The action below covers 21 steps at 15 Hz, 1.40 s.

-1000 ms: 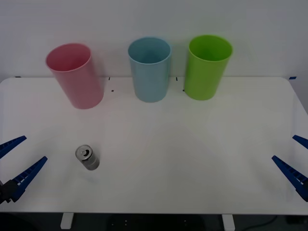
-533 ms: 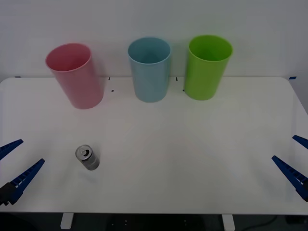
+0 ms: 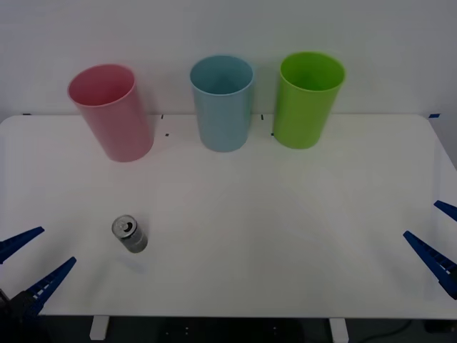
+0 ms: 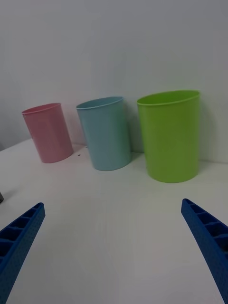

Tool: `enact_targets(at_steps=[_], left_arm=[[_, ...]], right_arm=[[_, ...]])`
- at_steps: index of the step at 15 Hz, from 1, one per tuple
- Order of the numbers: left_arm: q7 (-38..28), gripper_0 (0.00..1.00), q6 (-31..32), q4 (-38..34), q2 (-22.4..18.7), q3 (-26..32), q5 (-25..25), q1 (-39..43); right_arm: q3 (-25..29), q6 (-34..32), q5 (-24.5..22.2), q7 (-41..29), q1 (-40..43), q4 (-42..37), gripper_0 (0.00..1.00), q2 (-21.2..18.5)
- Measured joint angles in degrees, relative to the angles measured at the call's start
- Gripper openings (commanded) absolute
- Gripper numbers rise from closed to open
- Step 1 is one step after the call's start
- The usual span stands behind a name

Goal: Grasp the object on the table and drop it into the matching bin: aluminum can to the light blue bin, PET bottle to the pink bin.

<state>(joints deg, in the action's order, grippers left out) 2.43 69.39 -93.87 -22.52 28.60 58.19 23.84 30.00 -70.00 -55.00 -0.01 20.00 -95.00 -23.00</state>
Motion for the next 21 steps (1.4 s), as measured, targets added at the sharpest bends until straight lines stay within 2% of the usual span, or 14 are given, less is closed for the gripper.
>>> enact_targets(at_steps=[4, 9, 12, 21], left_arm=[[2.47, 1.00, -0.97, 0.22, 0.07, -1.82, 1.67, 0.59], [13.39, 1.00, -2.50, 6.48, 0.02, -4.45, 1.78, -1.33], [17.82, 1.00, -3.70, 10.64, 0.02, -6.25, 1.84, -3.45], [19.34, 1.00, -6.61, 13.70, 0.67, -9.58, 5.14, -7.25]], right_arm=[[0.00, 0.00, 0.00, 0.00, 0.00, 0.00, 1.00, 0.00], [0.00, 0.00, 0.00, 0.00, 0.00, 0.00, 1.00, 0.00], [0.00, 0.00, 0.00, 0.01, 0.00, 0.00, 1.00, 0.00], [0.00, 0.00, 0.00, 0.01, 0.00, 0.00, 1.00, 0.00]])
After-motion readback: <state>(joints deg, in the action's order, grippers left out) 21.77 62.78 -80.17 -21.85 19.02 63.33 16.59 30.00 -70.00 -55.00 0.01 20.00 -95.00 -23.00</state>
